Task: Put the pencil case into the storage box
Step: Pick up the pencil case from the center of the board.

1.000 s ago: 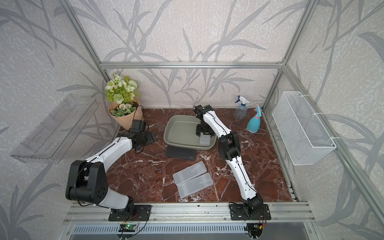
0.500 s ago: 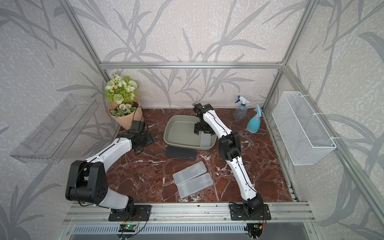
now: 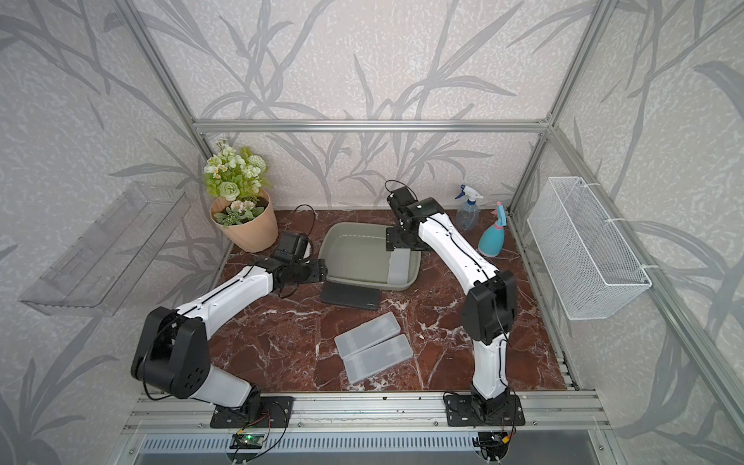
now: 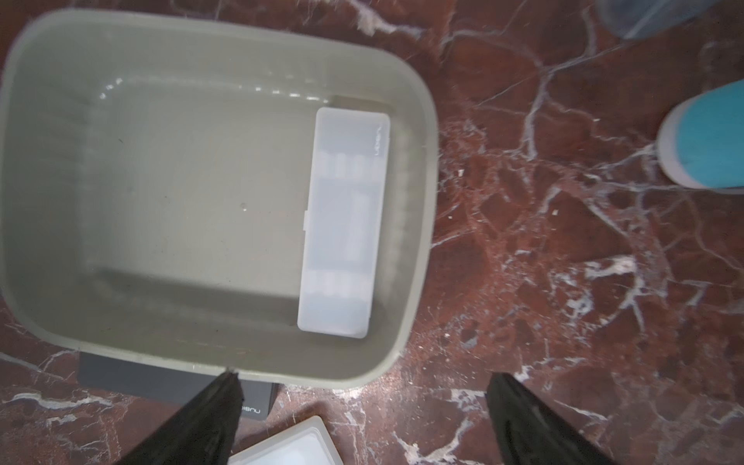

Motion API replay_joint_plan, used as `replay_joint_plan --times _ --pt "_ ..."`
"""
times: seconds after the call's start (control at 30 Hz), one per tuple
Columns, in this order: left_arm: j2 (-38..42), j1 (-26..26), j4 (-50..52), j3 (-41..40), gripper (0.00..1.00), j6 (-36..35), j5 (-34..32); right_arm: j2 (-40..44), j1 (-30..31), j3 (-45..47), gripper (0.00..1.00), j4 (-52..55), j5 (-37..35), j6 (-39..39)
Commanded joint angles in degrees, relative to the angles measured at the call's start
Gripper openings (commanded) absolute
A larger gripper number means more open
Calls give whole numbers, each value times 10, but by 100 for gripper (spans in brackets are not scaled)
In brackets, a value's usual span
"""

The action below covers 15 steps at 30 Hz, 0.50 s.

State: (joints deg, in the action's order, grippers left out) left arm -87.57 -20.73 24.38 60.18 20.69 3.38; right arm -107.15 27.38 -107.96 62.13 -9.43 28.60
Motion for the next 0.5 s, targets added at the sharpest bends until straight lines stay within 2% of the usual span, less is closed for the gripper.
replay_joint_plan --times 0.0,0.1,0.17,0.27,0.37,0.47 --pt "-9 -33 6 14 68 -49 31 54 -17 103 99 -50 -37 0" --pt "2 -53 14 4 54 -61 50 121 -30 185 99 -74 -37 2" --pt "7 -64 15 -4 49 -76 61 151 -40 223 99 -81 -37 4" --pt "-12 -88 39 6 48 -115 64 185 -50 265 99 -86 -38 2" --pt "-43 -118 88 38 53 -138 68 205 -58 289 99 -85 -32 0" --pt "-32 -154 106 32 66 -125 94 218 -65 299 99 -78 -30 -6"
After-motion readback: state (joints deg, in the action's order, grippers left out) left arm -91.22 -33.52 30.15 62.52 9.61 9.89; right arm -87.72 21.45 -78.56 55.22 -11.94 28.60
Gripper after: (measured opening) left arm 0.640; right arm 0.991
